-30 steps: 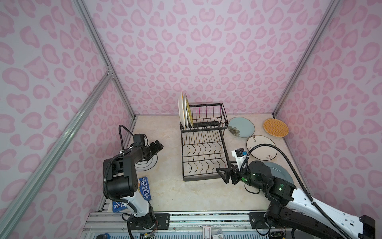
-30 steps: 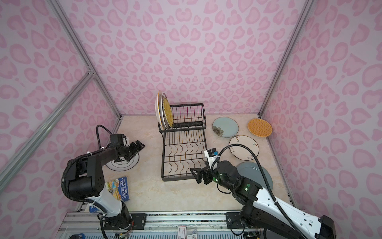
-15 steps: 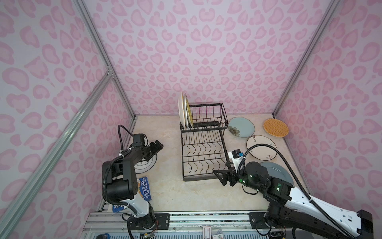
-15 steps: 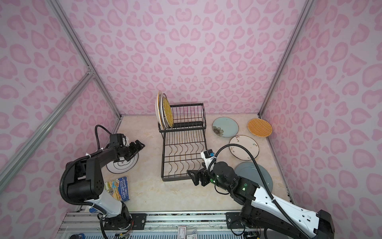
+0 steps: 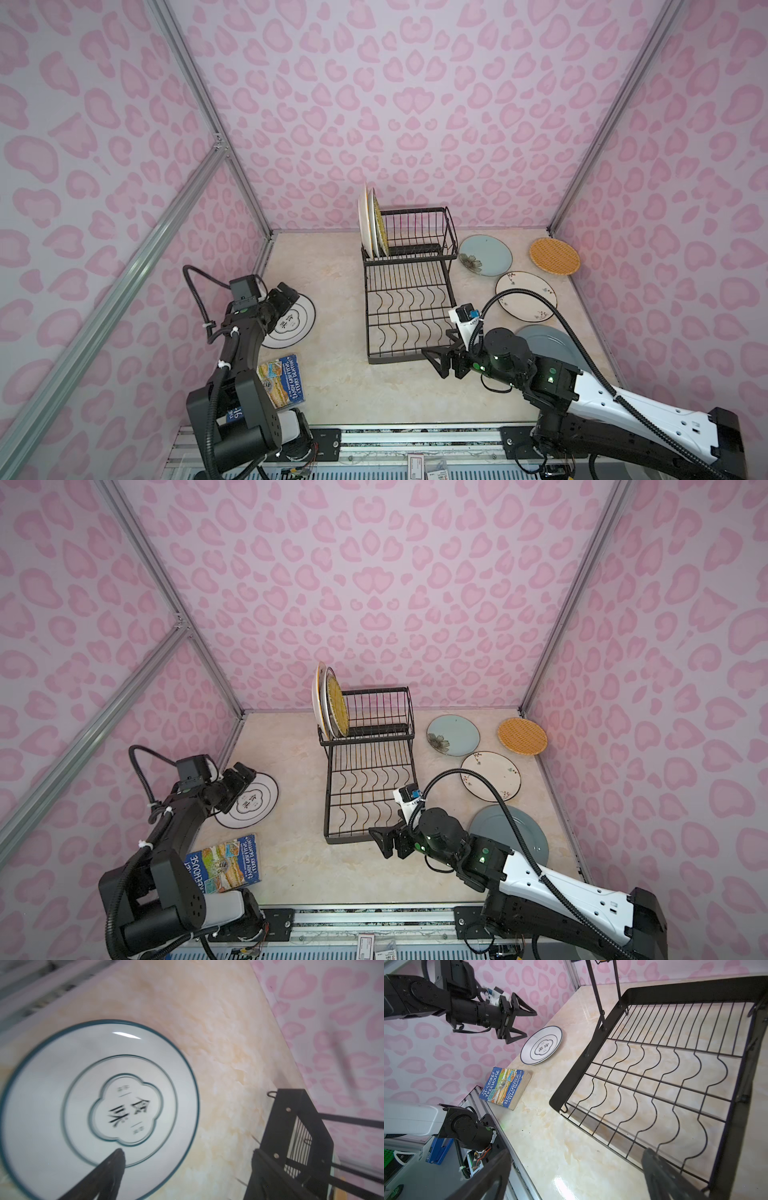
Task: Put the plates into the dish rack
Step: 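Tilt the plate up on edge with the left gripper toward the rack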
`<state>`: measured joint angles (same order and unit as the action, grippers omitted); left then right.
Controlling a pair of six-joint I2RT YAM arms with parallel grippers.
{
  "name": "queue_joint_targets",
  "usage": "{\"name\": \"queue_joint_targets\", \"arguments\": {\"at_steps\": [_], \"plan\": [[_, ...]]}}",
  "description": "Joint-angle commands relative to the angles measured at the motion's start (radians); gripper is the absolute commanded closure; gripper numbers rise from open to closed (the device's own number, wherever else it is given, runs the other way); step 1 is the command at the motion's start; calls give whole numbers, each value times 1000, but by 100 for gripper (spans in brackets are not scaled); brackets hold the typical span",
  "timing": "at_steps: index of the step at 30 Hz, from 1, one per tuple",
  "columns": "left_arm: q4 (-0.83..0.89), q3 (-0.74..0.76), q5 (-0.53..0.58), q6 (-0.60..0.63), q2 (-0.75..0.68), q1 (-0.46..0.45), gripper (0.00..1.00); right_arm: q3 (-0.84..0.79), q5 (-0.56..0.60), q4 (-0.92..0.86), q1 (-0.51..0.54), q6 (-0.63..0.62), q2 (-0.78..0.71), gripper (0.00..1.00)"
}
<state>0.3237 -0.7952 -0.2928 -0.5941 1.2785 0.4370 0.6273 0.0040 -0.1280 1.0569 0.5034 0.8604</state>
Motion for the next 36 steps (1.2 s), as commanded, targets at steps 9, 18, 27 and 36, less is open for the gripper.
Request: {"name": "queue_joint_targets", "arguments": {"at_steps": [9,18,27,36], "plan": [[-57,169,-22,-36,-26,283,17,33,28,76,84,-30,85,3],[-162,186,-64,-18,44,299,21,38,20,79,86,-31,96,3],[-248,186,-104,-14,114,299,25,45,26,64,87,-25,91,3],[-306,198,-141,-38,222,299,31,42,34,59,97,-14,91,3]]}}
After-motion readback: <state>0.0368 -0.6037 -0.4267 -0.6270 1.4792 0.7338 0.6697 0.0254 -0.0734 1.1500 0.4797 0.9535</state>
